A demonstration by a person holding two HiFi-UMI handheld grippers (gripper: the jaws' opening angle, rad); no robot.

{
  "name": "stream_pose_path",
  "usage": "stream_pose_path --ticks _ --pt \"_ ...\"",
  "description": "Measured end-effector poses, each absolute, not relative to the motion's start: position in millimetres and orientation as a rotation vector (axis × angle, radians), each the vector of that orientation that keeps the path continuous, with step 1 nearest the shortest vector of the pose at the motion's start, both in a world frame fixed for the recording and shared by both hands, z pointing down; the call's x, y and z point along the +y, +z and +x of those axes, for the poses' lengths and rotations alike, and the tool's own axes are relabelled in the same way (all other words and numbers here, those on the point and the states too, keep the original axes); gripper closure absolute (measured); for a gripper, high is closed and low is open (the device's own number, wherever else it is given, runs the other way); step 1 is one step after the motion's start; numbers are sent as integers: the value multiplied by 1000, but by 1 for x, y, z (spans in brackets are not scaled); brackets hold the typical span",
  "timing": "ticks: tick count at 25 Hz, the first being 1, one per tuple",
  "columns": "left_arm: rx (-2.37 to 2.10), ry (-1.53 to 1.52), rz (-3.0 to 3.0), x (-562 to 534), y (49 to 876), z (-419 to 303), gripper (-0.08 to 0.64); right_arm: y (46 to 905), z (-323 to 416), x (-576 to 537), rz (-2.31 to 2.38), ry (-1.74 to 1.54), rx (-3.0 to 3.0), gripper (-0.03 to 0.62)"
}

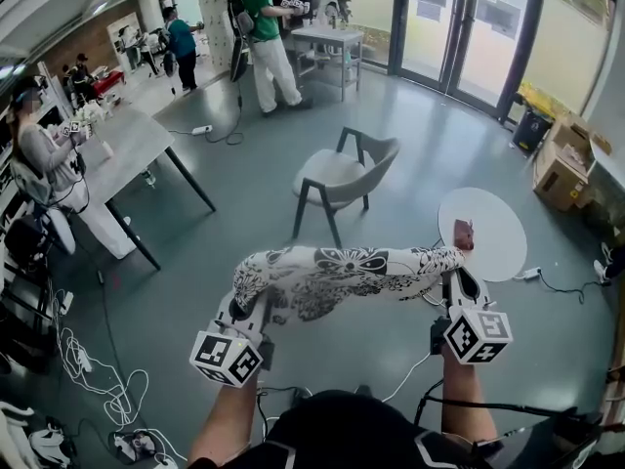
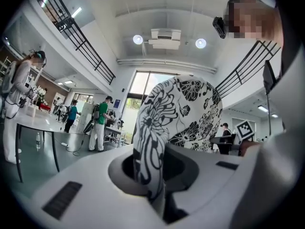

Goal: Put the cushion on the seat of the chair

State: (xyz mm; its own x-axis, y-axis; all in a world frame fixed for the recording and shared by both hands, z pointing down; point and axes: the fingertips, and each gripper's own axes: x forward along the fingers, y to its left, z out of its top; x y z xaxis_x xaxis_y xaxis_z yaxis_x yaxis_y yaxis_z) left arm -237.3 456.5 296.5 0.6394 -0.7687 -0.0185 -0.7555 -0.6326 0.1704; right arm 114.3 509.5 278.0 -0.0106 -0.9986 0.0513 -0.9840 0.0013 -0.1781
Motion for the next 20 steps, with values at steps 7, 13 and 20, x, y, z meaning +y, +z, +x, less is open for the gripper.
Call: stream_pose_path --ticks 7,13,20 --pt "-1268 -157 2726 450 294 -249 532 277 102 502 -2103 -267 2154 574" --pt "-1250 -174 2739 444 293 -270 537 273 81 495 -2114 -257 2154 574" --pt "-1223 -202 2769 433 288 -306 540 264 43 486 -2133 -217 2155 573"
